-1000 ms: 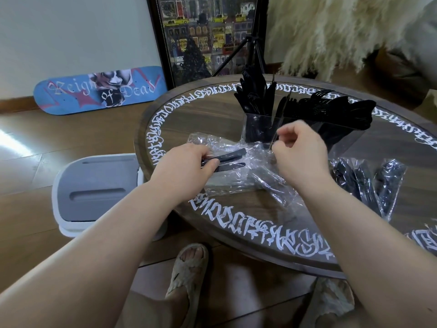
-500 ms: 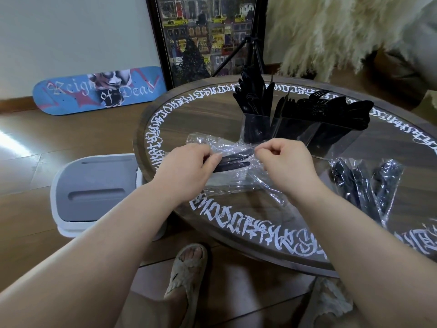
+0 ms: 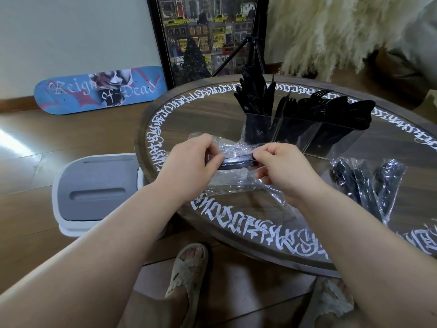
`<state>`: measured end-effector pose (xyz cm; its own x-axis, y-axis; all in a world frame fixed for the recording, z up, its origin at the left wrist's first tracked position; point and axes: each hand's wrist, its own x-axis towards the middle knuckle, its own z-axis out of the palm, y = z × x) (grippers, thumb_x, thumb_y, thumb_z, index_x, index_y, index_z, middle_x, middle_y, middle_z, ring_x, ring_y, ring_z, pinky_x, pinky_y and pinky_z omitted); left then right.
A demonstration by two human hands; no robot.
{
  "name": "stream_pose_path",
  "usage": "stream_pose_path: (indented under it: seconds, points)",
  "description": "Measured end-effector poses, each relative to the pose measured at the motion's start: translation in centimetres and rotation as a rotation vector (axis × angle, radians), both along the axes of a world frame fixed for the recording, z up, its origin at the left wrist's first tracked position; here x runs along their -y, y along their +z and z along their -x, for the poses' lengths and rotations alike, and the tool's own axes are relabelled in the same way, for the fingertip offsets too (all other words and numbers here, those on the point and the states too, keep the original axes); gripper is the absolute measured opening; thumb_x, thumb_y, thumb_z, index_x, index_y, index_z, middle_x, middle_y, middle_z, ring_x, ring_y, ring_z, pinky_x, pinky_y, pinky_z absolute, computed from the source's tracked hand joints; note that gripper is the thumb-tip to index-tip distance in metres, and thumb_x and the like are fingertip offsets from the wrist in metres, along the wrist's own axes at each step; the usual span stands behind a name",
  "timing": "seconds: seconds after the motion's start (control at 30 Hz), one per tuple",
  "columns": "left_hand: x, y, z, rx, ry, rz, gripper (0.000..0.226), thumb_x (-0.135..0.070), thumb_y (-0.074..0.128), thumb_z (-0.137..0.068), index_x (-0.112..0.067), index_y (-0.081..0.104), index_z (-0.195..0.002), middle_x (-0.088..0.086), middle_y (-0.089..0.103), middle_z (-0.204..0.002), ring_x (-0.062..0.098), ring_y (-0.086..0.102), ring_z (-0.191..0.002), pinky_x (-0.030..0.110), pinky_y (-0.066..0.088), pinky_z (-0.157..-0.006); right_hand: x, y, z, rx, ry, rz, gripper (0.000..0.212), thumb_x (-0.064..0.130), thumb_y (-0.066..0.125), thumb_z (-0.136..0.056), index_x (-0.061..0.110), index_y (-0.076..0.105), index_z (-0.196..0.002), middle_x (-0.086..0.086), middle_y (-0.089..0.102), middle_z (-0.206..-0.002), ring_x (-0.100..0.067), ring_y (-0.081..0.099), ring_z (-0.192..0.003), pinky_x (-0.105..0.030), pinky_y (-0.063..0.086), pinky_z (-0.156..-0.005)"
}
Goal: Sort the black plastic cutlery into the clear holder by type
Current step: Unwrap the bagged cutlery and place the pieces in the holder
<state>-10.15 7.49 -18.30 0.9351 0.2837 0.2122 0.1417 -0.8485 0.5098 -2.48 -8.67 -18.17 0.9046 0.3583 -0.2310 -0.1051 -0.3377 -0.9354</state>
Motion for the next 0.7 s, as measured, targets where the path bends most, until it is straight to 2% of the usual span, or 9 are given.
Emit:
stream_pose_path:
  seconds: [0.1, 0.17, 0.3, 0.37, 0.5, 0.6, 0.7]
  points:
    - [0.0, 0.0, 0.1, 0.0, -0.005, 0.063, 0.01, -0.031, 0.061, -0.09, -0.022, 0.056, -0.089, -0.011, 0.059, -0.078, 0.005, 0.055, -0.074, 0.013, 0.039, -0.064, 0.1, 0.0, 0.0, -0.008, 0.015, -0.01, 0.022, 0.011, 0.051, -0.096, 0.014, 0.064, -0.078, -0.001, 0.062, -0.075, -0.012, 0.054, -0.058, -0.024, 0.044, -0.054]
    - [-0.1, 0.0, 0.1, 0.001, -0.001, 0.094, 0.012, -0.032, 0.06, -0.091, -0.022, 0.056, -0.095, -0.011, 0.059, -0.085, 0.005, 0.056, -0.081, 0.016, 0.04, -0.067, 0.1, 0.0, -0.1, -0.024, 0.005, -0.038, 0.022, 0.011, 0.053, -0.096, 0.015, 0.064, -0.076, -0.001, 0.061, -0.077, -0.012, 0.054, -0.058, -0.022, 0.043, -0.051]
    - [-0.9, -0.1, -0.3, -0.024, 0.113, 0.038, 0.03, -0.033, 0.048, -0.097, -0.019, 0.051, -0.123, -0.002, 0.058, -0.119, 0.016, 0.054, -0.105, 0.027, 0.037, -0.082, 0.4, -0.2, -0.6, -0.036, -0.062, -0.076, 0.018, 0.012, 0.056, -0.094, 0.014, 0.066, -0.079, -0.004, 0.063, -0.077, -0.013, 0.054, -0.061, -0.024, 0.043, -0.053]
    - [-1.7, -0.2, -0.5, -0.101, 0.207, 0.014, 0.033, -0.026, 0.04, -0.098, -0.017, 0.049, -0.129, 0.004, 0.056, -0.127, 0.024, 0.054, -0.111, 0.031, 0.038, -0.086, 0.6, -0.2, -0.9, -0.036, -0.123, -0.087, 0.017, 0.013, 0.055, -0.095, 0.014, 0.066, -0.082, -0.004, 0.063, -0.078, -0.012, 0.054, -0.061, -0.023, 0.042, -0.052]
    - [-2.3, -0.5, -0.4, -0.214, 0.228, -0.055, 0.03, -0.015, 0.041, -0.096, -0.02, 0.062, -0.116, 0.001, 0.067, -0.114, 0.022, 0.059, -0.105, 0.029, 0.043, -0.085, 0.8, -0.4, -1.2, -0.067, -0.166, -0.098, 0.019, 0.014, 0.054, -0.095, 0.015, 0.065, -0.08, -0.006, 0.063, -0.079, -0.015, 0.055, -0.063, -0.026, 0.043, -0.053]
    - [-2.1, -0.5, -0.5, -0.165, 0.208, -0.064, 0.026, -0.015, 0.046, -0.096, -0.021, 0.066, -0.112, -0.002, 0.068, -0.109, 0.019, 0.061, -0.1, 0.028, 0.044, -0.084, 0.7, -0.6, -1.3, -0.109, -0.147, -0.086, 0.02, 0.013, 0.053, -0.094, 0.015, 0.065, -0.079, -0.007, 0.061, -0.078, -0.018, 0.055, -0.063, -0.028, 0.043, -0.054]
    - [-1.9, -0.4, -0.6, -0.136, 0.175, -0.073, 0.029, -0.011, 0.046, -0.095, -0.02, 0.066, -0.114, 0.001, 0.066, -0.113, 0.021, 0.06, -0.102, 0.03, 0.044, -0.087, 0.7, -0.7, -1.4, -0.132, -0.099, -0.064, 0.02, 0.008, 0.051, -0.095, 0.014, 0.064, -0.081, -0.005, 0.059, -0.077, -0.016, 0.054, -0.061, -0.027, 0.045, -0.054]
